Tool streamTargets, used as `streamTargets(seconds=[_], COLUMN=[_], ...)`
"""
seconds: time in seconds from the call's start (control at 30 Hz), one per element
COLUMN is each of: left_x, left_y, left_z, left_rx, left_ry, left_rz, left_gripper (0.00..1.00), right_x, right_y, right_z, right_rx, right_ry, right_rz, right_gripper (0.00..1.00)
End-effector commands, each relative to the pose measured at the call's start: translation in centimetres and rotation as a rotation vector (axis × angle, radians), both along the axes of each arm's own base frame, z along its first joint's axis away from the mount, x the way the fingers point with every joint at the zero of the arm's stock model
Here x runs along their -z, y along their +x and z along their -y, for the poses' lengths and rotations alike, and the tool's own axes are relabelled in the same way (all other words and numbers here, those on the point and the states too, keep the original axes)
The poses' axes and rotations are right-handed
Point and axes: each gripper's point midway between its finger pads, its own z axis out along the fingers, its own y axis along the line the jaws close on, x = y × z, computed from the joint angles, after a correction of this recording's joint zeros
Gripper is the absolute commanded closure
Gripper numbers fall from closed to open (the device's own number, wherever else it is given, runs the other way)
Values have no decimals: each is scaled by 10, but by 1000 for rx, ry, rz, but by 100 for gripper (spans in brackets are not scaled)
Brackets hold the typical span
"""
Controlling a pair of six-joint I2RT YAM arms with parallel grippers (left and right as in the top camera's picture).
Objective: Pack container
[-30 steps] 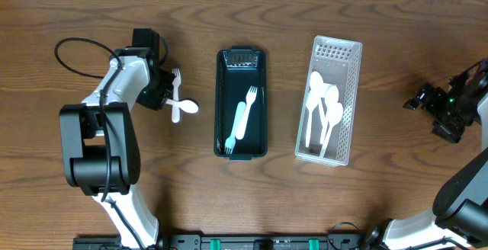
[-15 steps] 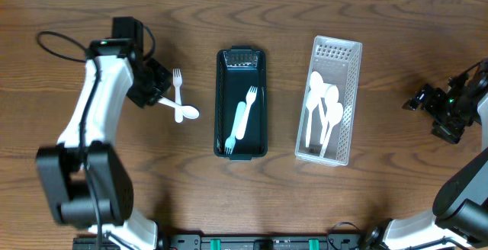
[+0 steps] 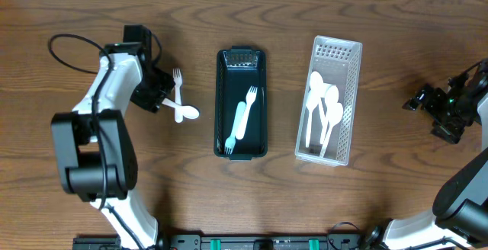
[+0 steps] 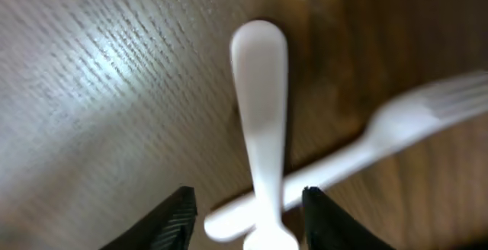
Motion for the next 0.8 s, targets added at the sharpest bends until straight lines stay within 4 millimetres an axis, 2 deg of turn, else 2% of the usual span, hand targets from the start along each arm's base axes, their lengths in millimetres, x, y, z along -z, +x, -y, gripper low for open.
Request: streamTargets(seconds=[0.0,0.2,0.4,0.5,0.63,0.77], left_x=[15,30,51,58,59,57], left_y=[-2,1,-6,-8,-10,-9], left_z=[-4,-4,-4,-2,0,3], left_rx=[-63,-62,-62,-62,-57,-8], left_ry=[19,22,19,9,1,-20], left_rz=[-33,-44,-100,-121,-128,-120], left_gripper=[53,54,55,66,94,94], right_x=[-2,-2,-2,-2,-2,-1], right_y=[3,2,3,2,2,2], right_z=[-2,-2,-2,-2,-2,-3], right_rx=[5,5,5,5,5,5], right_ry=[10,10,9,10,10,12], right_rz=[7,6,7,6,6,4], right_gripper=[1,1,1,1,1,1])
